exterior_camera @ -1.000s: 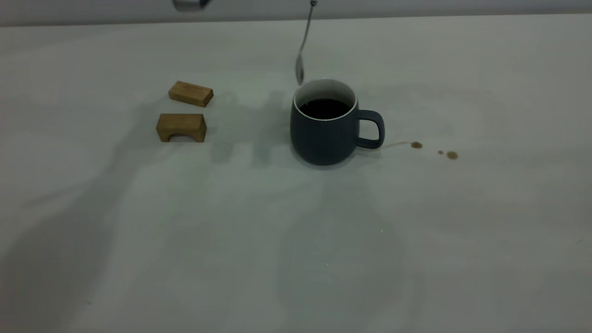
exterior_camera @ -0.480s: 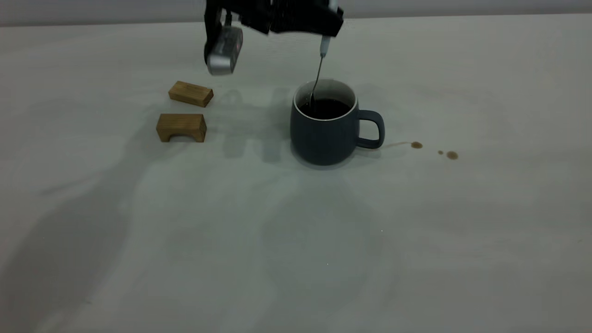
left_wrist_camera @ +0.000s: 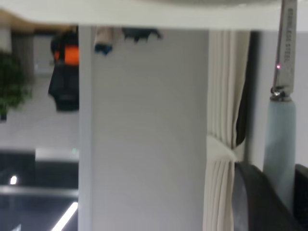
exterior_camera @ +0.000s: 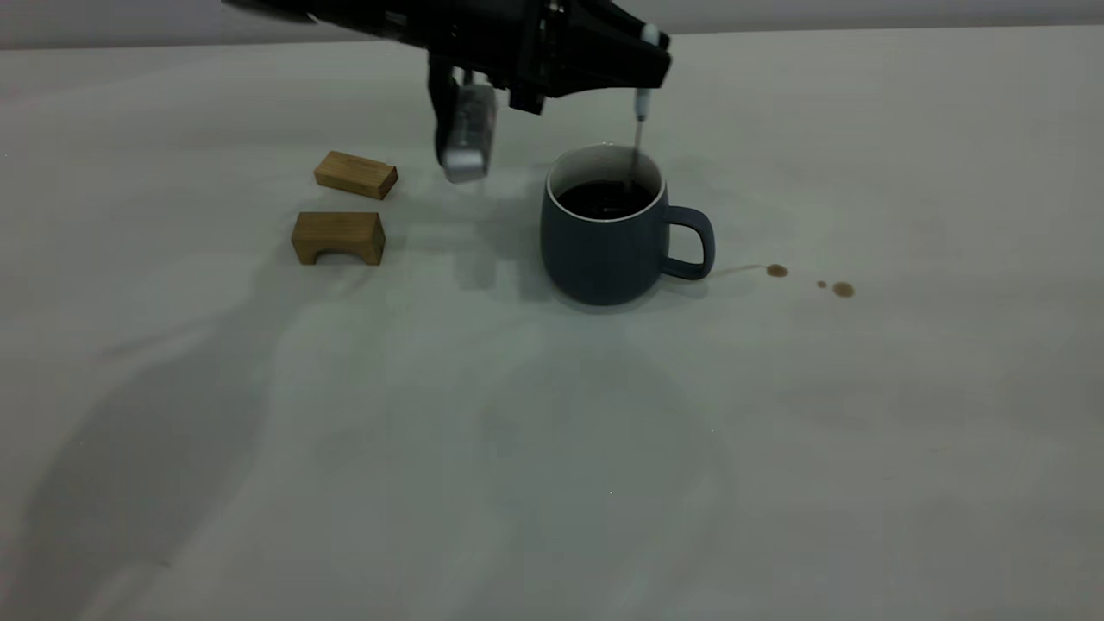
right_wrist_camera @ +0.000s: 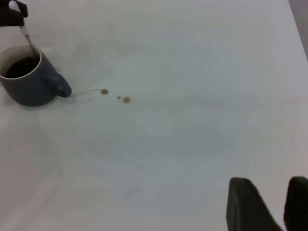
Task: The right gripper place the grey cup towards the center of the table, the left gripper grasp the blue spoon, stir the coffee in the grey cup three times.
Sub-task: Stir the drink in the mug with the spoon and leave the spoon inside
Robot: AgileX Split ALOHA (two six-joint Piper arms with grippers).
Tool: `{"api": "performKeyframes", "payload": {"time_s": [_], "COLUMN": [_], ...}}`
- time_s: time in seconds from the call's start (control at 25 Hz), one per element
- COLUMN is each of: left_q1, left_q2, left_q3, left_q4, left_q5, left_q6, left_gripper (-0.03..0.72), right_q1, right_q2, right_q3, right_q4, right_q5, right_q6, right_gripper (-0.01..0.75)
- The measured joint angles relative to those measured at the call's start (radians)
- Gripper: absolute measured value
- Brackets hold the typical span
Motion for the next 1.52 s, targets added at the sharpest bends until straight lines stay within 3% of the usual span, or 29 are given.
{"api": "performKeyframes", "payload": {"time_s": [0.36, 0.84, 1.08, 1.52], "left_q1": [0.002, 0.038, 0.018, 0.023], "left_q2": [0.002, -0.012, -0.012, -0.012], "left_q3": [-0.002, -0.011, -0.02, -0.03], "left_q4": [0.118, 0.116, 0.038, 0.165], "left_q5": [0.045, -0.027, 0.038, 0.099], "left_q6": [-0.258, -0.097, -0.036, -0.247], "left_gripper": [0.17, 0.17, 0.17, 0.17], "right_q1": [0.0, 0.0, 0.0, 0.0], "right_q2": [0.0, 0.0, 0.0, 0.0], "right_q3": [0.0, 0.0, 0.0, 0.0], "right_q4": [0.0, 0.0, 0.0, 0.0], "right_q5": [0.0, 0.0, 0.0, 0.0], "right_q6": [0.0, 0.0, 0.0, 0.0], "right_gripper": [0.238, 0.238, 0.238, 0.238]}}
